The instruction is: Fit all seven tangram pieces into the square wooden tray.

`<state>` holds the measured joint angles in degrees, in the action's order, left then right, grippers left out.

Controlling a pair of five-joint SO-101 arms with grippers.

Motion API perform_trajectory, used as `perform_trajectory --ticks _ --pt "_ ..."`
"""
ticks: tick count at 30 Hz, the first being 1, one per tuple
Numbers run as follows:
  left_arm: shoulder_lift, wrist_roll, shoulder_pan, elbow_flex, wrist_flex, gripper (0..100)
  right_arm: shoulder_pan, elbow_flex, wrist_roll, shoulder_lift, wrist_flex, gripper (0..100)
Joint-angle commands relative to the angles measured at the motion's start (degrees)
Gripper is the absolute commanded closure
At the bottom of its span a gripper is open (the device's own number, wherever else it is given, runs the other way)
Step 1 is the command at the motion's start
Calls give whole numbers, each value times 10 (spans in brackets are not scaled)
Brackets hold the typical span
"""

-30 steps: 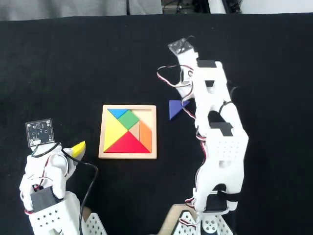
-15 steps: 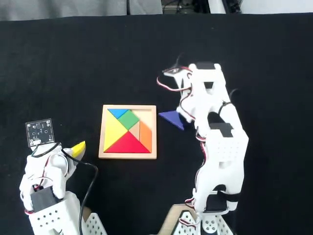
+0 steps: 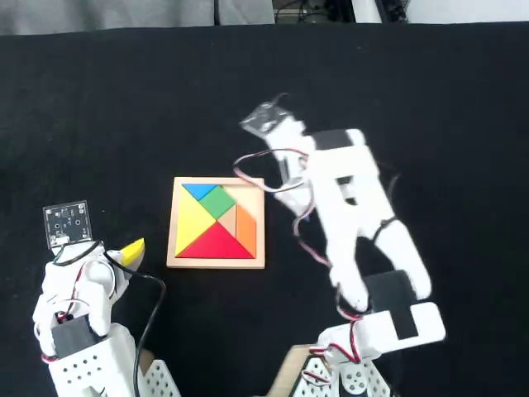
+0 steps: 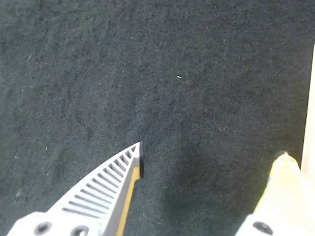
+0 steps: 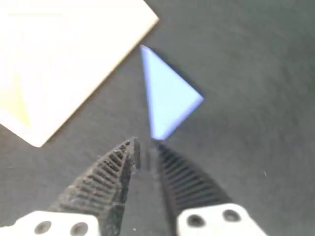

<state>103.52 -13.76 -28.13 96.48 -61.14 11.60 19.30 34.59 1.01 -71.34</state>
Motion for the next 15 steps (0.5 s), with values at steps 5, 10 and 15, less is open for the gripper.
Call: perform_trajectory --ticks 5,10,15 --pt "7 -1 4 9 -3 605 34 -45 4 60 31 750" --pt "7 -3 4 9 -3 605 8 -124 4 158 29 747" --pt "7 -3 5 9 -3 605 -9 -208 4 218 -9 747"
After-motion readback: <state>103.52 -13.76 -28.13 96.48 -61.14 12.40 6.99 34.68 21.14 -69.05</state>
